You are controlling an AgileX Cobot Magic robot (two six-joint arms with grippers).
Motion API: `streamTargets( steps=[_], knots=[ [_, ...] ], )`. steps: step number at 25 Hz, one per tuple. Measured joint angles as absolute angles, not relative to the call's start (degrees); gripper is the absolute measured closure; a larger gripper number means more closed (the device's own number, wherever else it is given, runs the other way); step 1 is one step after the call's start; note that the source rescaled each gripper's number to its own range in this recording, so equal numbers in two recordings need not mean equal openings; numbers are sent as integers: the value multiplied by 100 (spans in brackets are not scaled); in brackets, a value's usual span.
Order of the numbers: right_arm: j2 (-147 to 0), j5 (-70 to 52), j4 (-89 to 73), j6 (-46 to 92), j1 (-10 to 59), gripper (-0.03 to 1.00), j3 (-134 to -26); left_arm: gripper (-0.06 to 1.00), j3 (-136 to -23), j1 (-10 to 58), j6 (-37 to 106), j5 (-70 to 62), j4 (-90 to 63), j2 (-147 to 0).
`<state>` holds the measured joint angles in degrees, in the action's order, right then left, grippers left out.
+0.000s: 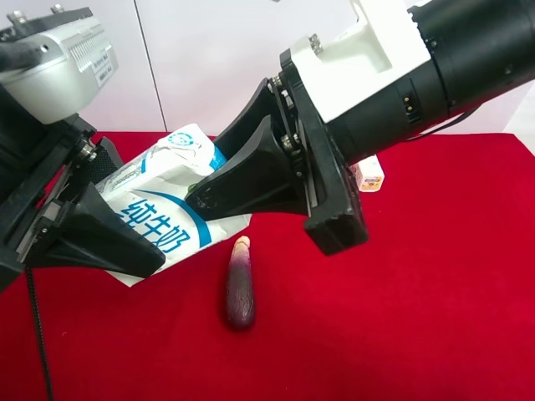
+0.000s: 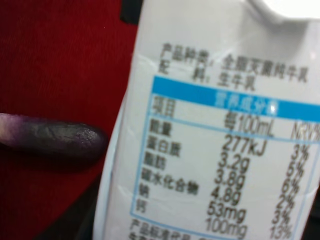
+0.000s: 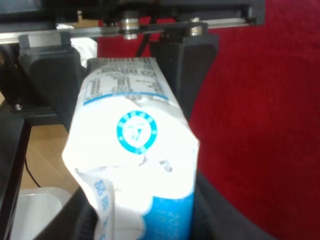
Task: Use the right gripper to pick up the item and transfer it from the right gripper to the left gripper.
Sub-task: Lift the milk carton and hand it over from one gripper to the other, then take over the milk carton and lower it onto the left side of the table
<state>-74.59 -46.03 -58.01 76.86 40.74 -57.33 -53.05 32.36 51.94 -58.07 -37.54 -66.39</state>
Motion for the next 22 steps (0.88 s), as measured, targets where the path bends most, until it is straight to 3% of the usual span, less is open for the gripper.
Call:
streamTargets(
  steps=[2,3,4,5,7,11,18,22],
  knots=[
    [-7459,-4603,-5801,7666,4074,94,-5733,87,-5305,3236,5211,-5807,-3754,-6639],
    [-7459,-4615,-5801,7617,4074,84,-5733,90,-5305,3236,5216,-5807,-3748,-6639],
    [-7459,-4615,-5869,7438,4074,43,-5739,94,-5305,3236,5216,-5807,-3717,-6639],
    [-7459,-4615,-5869,7329,4074,24,-5739,94,-5305,3236,5216,-5811,-3703,-6639],
    [-7459,-4621,-5819,7166,4074,6,-5739,94,-5305,3236,5216,-5804,-3685,-6639],
    [-7459,-4615,-5781,7067,4074,-2,-5739,94,-5305,3236,5216,-5805,-3685,-6639],
    [-7391,-4724,-5406,6856,4074,-3,-5824,94,-5305,3236,5216,-5805,-3685,-6639],
    [-7203,-5231,-4334,5788,4074,-3,-6302,94,-5305,3236,5216,-5805,-3685,-6639]
  ],
)
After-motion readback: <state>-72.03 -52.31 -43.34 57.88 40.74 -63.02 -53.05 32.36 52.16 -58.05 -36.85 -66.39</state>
